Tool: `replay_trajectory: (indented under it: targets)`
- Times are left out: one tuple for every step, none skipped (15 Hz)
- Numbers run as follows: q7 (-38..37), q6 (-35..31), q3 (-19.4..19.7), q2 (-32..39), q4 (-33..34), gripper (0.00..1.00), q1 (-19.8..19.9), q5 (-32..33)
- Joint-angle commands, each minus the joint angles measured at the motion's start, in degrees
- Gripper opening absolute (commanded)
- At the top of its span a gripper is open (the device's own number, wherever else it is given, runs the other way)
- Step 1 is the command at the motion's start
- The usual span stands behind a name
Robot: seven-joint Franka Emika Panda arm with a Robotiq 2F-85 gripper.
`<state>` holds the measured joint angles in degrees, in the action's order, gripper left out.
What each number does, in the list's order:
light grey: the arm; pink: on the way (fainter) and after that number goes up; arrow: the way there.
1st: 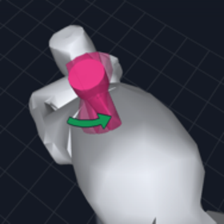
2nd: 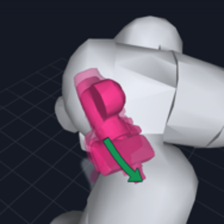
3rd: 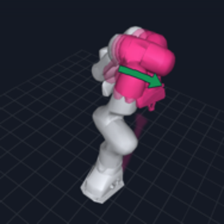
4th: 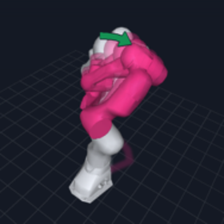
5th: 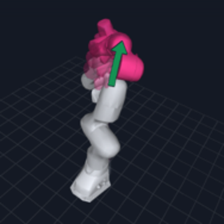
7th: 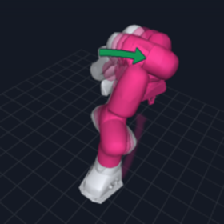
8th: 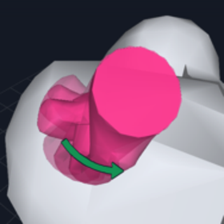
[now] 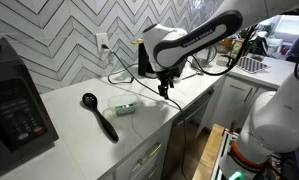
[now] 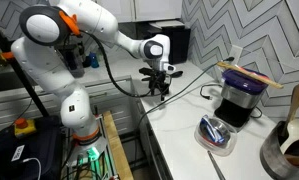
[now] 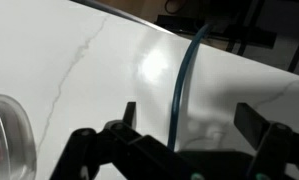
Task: Remove the blue packet from the silver plate and put it on top of the coffee machine
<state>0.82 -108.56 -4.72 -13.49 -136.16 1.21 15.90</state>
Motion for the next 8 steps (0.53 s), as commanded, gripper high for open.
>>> replay_trajectory:
  targets:
    - [-0.17,0.14,0.90,0.04,0.08,1.00,-0.97,0.18]
    - [-0.17,0.14,0.90,0.04,0.08,1.00,-0.97,0.18]
    - [-0.17,0.14,0.90,0.04,0.08,1.00,-0.97,0.18]
    - [-0.17,0.14,0.90,0.04,0.08,1.00,-0.97,0.18]
    - [-3.94,-0.73,1.15,-0.19,0.85,1.00,-0.18,0.16]
    - [-6.02,-1.31,1.90,-0.90,1.55,1.00,0.45,-0.99]
    - [-6.55,-1.01,2.74,-1.56,2.50,1.00,0.85,-1.86]
    - [-6.87,-0.46,3.93,-2.38,3.51,1.00,1.65,-2.04]
